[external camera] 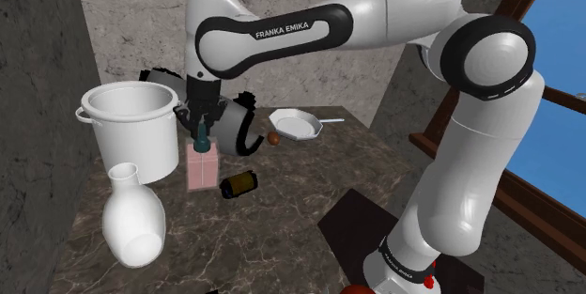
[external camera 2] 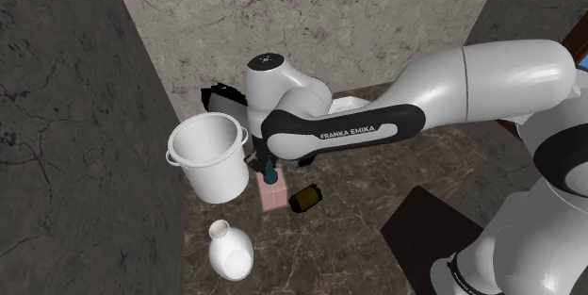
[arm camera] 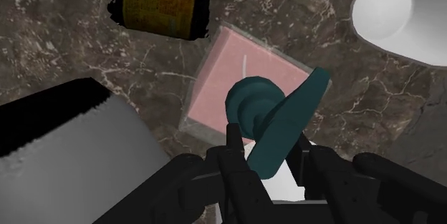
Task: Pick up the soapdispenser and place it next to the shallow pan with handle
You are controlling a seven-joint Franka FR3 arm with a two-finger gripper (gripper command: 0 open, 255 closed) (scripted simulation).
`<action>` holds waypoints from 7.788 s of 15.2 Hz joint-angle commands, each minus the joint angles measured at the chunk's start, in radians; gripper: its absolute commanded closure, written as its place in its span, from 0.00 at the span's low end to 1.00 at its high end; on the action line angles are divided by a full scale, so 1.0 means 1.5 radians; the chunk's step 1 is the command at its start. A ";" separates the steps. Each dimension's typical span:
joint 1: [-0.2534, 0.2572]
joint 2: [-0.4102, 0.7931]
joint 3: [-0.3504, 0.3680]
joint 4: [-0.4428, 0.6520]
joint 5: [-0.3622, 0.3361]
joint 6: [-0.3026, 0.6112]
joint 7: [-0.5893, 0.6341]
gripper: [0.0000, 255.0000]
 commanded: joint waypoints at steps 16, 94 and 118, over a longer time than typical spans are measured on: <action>0.000 -0.017 0.002 0.132 0.006 -0.149 -0.003 1.00; -0.392 0.001 -0.491 0.150 0.110 -0.200 -0.902 1.00; -0.545 0.254 -0.509 0.333 0.230 -0.171 -1.071 1.00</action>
